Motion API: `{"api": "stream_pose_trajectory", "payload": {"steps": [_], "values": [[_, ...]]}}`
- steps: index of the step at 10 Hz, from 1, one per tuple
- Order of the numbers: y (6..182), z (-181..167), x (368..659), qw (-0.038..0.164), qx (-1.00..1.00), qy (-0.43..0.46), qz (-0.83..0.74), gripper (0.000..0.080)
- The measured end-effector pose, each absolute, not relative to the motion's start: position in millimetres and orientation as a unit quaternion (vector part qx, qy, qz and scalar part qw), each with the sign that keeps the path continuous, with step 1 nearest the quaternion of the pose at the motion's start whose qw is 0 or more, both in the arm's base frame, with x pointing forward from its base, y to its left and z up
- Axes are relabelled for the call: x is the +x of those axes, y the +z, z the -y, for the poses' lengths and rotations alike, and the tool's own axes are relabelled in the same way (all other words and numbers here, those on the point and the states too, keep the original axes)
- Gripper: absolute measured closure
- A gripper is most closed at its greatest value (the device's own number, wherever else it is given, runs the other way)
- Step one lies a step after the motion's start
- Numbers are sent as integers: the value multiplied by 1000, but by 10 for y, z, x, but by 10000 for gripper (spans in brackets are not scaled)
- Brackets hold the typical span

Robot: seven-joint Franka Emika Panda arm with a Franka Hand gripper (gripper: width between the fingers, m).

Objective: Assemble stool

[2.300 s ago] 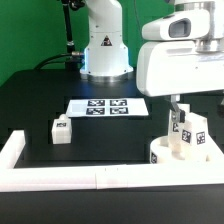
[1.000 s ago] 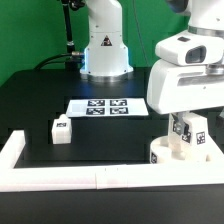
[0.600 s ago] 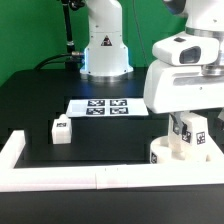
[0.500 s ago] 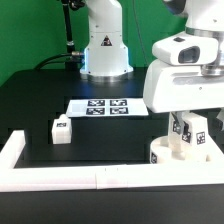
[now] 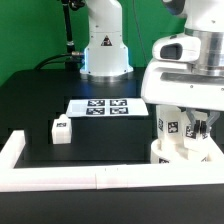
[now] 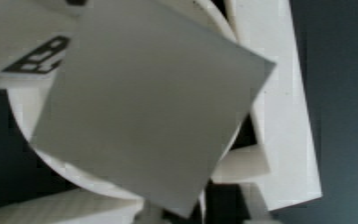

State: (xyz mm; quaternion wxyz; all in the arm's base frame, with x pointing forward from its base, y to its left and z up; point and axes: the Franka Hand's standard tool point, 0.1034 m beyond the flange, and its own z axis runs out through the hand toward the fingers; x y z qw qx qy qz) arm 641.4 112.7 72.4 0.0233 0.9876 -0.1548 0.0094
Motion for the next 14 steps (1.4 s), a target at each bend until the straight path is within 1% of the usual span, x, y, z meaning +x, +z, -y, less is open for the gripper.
{"api": "stream_pose_trajectory", "payload": {"steps": [1, 4, 5, 6, 7, 8, 9, 10, 11, 14], "values": [[725, -1127, 6416, 24, 988, 10, 154, 794], [737, -1138, 6429, 26, 990, 12, 136, 798], [770, -1190, 6459, 27, 993, 16, 116, 676], [780, -1235, 6462, 44, 997, 19, 57, 676], [797, -1286, 6458, 53, 998, 19, -11, 506], [844, -1268, 6475, 53, 997, 19, -59, 355], [872, -1226, 6483, 54, 994, 19, -88, 355], [860, -1217, 6480, 55, 994, 18, -95, 227], [858, -1217, 6479, 55, 994, 18, -92, 171], [854, -1213, 6478, 56, 993, 17, -100, 150]]}}
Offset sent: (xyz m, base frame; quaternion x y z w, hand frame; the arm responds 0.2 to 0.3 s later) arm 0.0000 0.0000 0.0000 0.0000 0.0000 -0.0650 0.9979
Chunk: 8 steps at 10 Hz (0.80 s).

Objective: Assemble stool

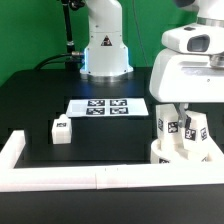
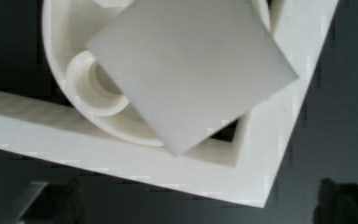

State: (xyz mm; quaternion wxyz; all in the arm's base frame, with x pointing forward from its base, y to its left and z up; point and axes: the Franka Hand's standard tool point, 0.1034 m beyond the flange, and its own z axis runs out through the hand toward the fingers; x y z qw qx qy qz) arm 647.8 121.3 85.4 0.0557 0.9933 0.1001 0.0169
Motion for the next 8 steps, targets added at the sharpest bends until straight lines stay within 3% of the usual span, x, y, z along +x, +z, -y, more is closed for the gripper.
{"api": "stream_pose_trajectory", "payload": {"steps": [2, 3, 8], "values": [[898, -1316, 6354, 51, 992, -3, -112, 150], [915, -1265, 6225, 49, 979, -48, -190, 150], [900, -1183, 6216, 50, 935, -61, -345, 150]]}}
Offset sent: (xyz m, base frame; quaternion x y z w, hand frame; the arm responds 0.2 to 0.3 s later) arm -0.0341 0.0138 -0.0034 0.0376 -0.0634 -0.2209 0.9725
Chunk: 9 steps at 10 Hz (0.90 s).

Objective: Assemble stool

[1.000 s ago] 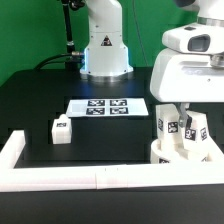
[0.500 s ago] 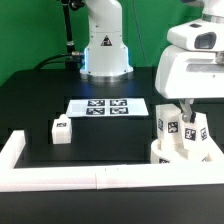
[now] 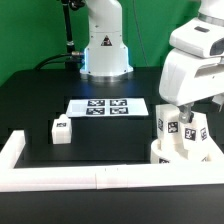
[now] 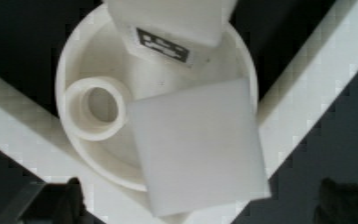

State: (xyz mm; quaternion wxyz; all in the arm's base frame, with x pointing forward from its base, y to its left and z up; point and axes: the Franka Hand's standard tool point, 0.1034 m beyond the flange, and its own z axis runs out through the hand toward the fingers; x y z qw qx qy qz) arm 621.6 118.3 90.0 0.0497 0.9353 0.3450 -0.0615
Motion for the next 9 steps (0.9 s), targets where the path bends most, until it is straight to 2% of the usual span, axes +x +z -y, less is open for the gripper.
{"api": "stream_pose_trajectory", "payload": {"steps": [3, 6, 9], "values": [[787, -1062, 6166, 43, 890, -56, -451, 150], [656, -1112, 6109, 41, 894, -64, -441, 150], [648, -1113, 6126, 43, 910, -62, -408, 150]]}}
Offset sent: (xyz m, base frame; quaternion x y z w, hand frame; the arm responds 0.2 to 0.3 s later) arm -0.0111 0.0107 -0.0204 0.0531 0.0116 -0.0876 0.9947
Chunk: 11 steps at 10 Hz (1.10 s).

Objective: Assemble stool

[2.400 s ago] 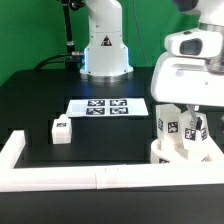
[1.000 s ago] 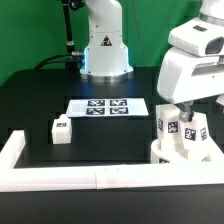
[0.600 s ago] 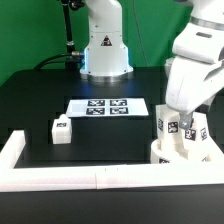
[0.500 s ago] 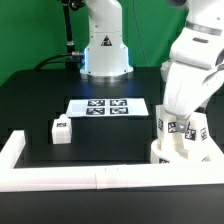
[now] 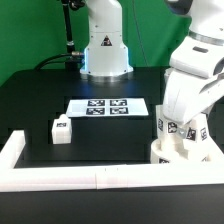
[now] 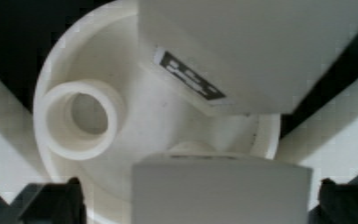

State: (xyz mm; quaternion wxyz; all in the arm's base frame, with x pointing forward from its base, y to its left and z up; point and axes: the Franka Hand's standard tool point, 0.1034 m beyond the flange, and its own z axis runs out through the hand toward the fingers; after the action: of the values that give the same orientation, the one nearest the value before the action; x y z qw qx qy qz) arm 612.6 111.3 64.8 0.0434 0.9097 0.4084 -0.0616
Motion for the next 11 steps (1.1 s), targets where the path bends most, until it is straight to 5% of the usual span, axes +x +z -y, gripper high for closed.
{"api": "stream_pose_trajectory", "payload": {"steps": [2, 10, 11], "values": [[648, -1104, 6128, 44, 915, -61, -396, 417], [653, -1106, 6208, 63, 996, -47, -34, 464], [650, -1109, 6228, 52, 997, -47, 32, 463]]}}
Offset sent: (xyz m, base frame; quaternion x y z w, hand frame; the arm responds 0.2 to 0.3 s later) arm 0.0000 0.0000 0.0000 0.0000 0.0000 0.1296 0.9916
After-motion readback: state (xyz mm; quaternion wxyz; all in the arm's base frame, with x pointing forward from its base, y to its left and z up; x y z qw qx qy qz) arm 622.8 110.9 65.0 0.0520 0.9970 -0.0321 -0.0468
